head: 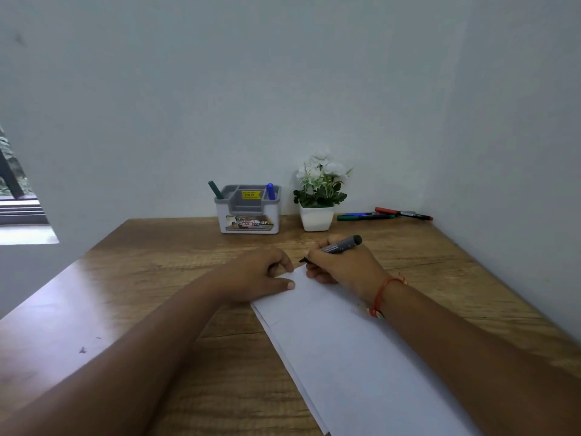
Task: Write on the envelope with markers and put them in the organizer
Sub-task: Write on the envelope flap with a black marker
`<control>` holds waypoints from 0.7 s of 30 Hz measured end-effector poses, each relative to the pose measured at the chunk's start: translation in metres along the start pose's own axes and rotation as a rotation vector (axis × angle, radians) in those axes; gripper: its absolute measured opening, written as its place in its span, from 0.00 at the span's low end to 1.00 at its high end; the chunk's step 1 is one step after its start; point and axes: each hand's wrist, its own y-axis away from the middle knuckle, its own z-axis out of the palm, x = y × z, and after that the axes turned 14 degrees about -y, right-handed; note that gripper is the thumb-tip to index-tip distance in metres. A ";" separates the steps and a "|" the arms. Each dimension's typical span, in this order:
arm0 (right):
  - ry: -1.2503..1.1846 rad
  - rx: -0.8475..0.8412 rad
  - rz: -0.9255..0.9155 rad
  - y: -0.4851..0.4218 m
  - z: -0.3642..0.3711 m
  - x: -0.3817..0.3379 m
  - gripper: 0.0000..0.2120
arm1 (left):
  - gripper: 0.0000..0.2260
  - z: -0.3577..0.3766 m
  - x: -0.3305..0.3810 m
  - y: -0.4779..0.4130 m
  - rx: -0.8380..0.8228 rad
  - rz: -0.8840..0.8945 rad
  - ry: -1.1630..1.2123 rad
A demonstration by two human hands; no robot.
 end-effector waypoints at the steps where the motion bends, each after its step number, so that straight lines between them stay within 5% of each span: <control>1: 0.029 0.000 0.009 -0.001 -0.001 0.000 0.05 | 0.14 0.000 -0.001 0.000 0.003 0.004 0.007; 6: 0.221 0.036 -0.019 -0.007 0.000 0.003 0.08 | 0.14 0.001 -0.002 0.000 0.024 0.014 0.051; 21: 0.304 0.088 -0.016 -0.005 0.002 0.002 0.11 | 0.14 0.006 -0.008 -0.002 0.034 0.023 0.086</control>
